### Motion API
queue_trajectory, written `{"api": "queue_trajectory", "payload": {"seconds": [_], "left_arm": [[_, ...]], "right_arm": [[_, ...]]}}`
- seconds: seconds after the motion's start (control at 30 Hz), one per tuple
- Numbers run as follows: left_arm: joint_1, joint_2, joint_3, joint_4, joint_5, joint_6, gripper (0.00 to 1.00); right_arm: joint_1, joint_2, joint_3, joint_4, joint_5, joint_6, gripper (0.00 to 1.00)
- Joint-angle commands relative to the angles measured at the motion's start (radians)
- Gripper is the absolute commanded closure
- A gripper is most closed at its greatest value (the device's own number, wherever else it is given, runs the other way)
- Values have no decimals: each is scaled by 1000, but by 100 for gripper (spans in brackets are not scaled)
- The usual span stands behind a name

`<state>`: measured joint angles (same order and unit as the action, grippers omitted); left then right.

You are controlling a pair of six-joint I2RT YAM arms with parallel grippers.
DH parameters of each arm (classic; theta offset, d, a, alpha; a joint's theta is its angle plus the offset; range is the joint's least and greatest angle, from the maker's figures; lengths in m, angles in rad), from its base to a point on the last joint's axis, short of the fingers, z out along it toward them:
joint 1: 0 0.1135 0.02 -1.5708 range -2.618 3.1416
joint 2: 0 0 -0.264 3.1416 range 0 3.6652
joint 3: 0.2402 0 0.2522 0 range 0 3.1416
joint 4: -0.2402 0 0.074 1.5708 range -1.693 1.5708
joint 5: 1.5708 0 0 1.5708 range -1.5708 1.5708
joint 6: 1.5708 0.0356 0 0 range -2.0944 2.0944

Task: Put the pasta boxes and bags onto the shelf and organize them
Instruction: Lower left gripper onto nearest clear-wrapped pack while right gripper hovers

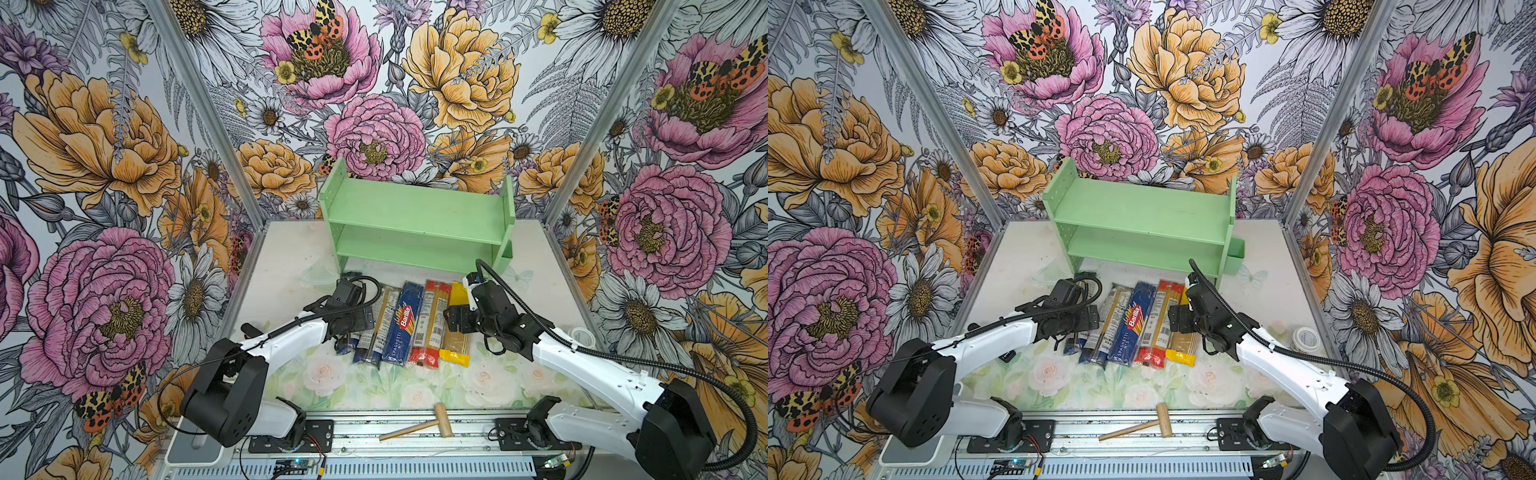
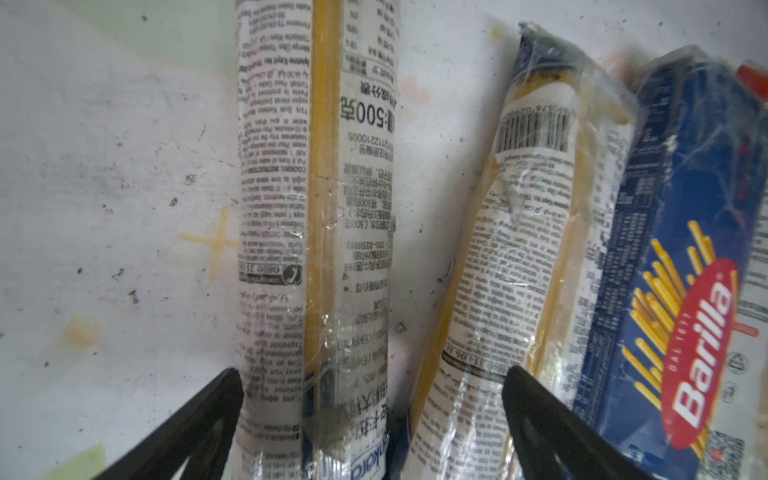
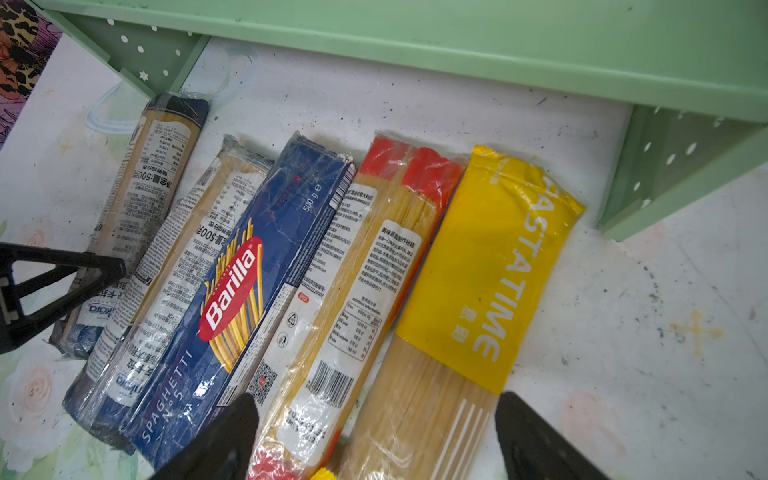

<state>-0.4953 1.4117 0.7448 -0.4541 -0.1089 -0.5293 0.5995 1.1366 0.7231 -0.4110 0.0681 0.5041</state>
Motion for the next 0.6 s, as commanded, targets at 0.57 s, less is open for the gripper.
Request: {"api": "queue_trajectory", "payload": {"seconds": [0.57], "left_arm": [[-10, 58, 34, -167, -82, -52, 1]], "right_arm": [[20, 67, 53, 7, 29, -22, 7]]}}
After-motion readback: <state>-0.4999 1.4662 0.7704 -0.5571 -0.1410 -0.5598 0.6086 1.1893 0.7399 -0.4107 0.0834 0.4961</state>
